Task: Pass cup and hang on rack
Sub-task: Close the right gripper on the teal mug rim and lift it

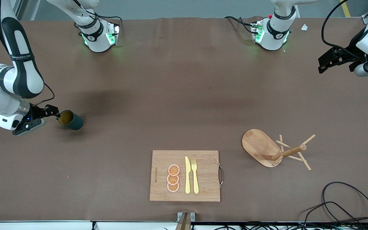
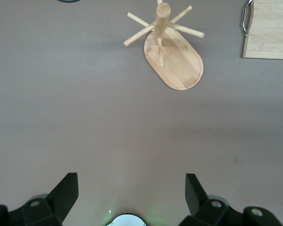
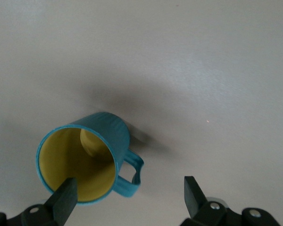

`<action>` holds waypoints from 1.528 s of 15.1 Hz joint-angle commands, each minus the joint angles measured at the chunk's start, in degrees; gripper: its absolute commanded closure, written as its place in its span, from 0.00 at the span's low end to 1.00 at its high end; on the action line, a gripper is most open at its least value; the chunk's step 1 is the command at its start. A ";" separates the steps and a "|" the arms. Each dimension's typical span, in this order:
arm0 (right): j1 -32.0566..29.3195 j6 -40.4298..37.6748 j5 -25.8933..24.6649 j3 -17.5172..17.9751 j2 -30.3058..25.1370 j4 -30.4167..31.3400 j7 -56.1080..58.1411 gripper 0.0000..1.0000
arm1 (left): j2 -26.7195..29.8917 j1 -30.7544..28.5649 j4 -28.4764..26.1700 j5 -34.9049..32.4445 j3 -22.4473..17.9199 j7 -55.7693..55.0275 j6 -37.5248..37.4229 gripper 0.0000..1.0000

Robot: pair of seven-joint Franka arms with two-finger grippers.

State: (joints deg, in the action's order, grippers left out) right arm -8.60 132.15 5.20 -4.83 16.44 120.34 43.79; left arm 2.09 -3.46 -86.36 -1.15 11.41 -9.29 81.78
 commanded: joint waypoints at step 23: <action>22.54 -8.84 1.56 -0.01 -4.22 -0.98 -29.86 1.00 | -0.33 -0.15 1.20 0.71 0.20 -0.38 -0.13 0.00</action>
State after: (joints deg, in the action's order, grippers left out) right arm 9.05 123.79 6.36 -4.29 13.87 118.37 22.13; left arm 2.05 -3.40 -86.24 -1.15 11.49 -9.29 81.83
